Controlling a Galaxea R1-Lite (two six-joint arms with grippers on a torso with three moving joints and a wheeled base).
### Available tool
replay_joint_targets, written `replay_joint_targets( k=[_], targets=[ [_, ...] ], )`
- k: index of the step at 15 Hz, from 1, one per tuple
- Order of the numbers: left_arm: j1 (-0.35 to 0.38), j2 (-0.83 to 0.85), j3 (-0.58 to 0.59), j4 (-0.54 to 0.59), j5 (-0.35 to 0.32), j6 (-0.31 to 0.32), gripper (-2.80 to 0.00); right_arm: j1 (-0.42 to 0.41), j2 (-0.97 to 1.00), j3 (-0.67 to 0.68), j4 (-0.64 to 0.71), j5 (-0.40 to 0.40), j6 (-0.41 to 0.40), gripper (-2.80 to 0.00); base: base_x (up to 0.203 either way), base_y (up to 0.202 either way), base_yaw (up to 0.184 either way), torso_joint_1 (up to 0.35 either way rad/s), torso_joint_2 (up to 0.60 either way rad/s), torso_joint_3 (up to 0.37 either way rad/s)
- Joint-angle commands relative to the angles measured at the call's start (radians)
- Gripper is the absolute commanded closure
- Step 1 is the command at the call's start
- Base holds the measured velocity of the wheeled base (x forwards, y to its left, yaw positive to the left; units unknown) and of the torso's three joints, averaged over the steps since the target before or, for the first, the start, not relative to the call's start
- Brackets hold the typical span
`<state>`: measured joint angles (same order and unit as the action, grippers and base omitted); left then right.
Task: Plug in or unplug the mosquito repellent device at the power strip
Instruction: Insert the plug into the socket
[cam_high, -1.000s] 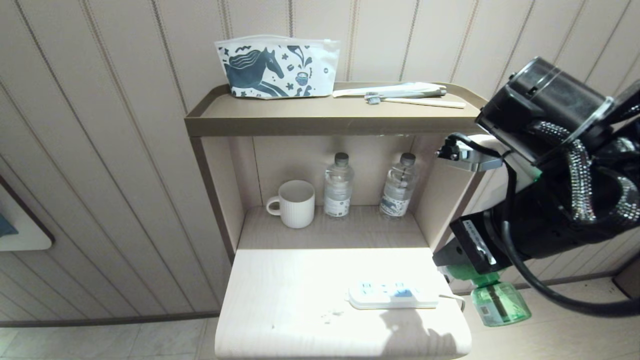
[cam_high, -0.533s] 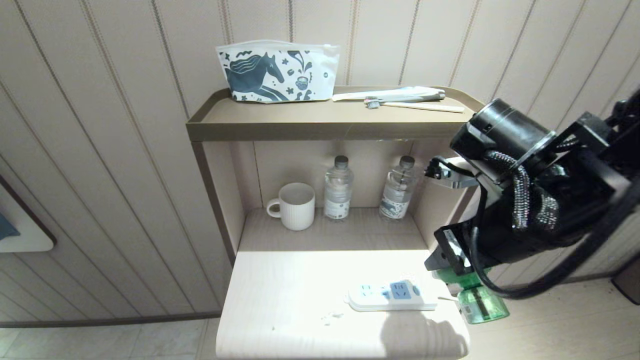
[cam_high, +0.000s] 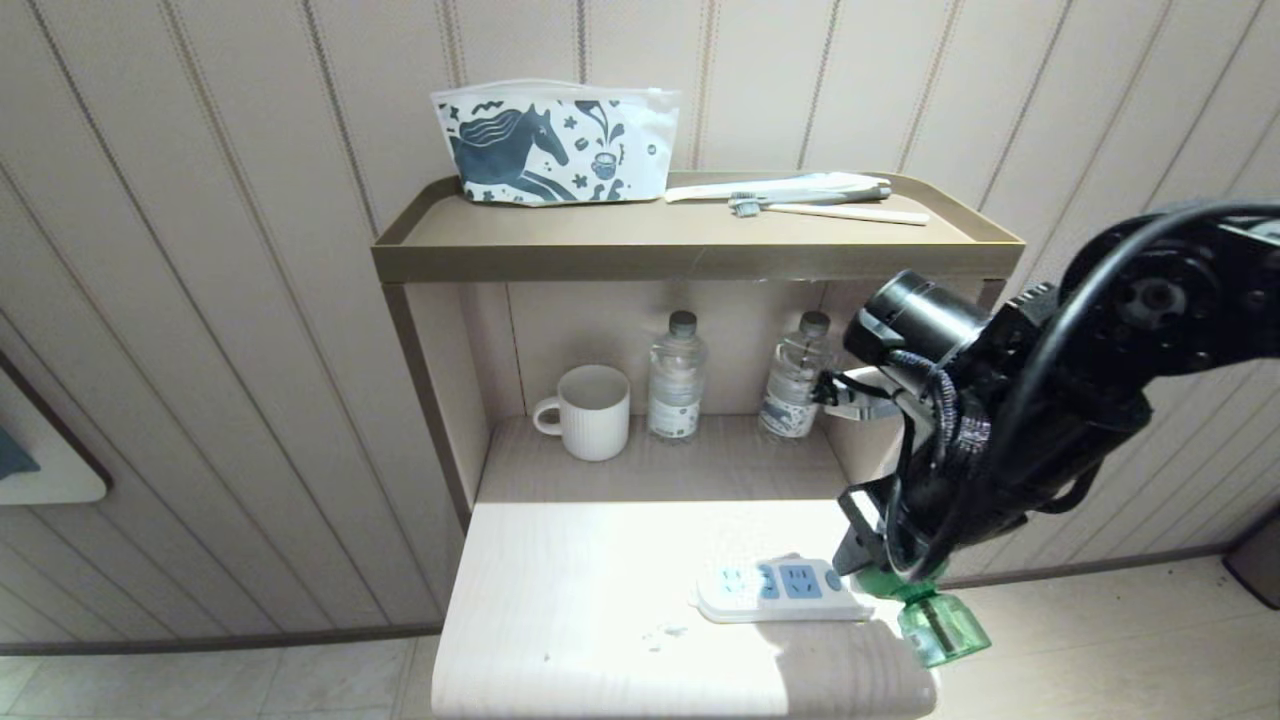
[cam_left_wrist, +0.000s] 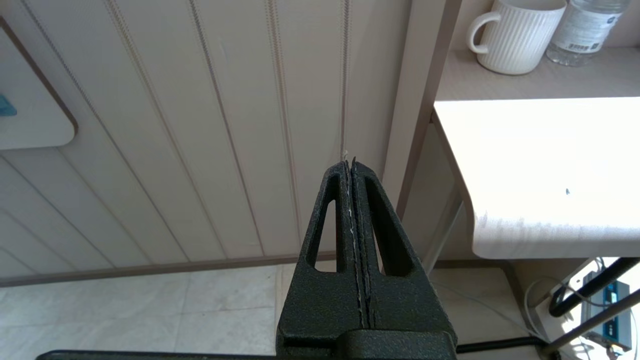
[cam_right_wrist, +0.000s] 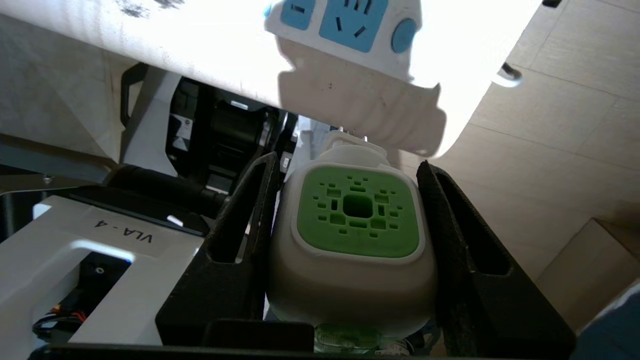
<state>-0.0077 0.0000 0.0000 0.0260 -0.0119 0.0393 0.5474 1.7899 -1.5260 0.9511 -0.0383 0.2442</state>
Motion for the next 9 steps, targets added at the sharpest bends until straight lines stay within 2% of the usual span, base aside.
replay_joint_targets(
  k=[1,6,9],
  targets=[
    [0.0,0.002,0.0,0.0,0.0,0.001,0.0,0.0,0.079,-0.033,0.005,-0.003,-0.025,0.0,0.0,0.0,0.0,0.0,0.0,0.0],
    [0.0,0.002,0.0,0.0,-0.002,0.0,0.0,-0.017,0.164,-0.049,-0.079,-0.006,-0.199,0.0,0.0,0.0,0.0,0.0,0.0,0.0],
    [0.0,0.002,0.0,0.0,0.0,0.001,0.0,-0.037,0.209,-0.074,-0.09,-0.006,-0.252,0.0,0.0,0.0,0.0,0.0,0.0,0.0]
  ],
)
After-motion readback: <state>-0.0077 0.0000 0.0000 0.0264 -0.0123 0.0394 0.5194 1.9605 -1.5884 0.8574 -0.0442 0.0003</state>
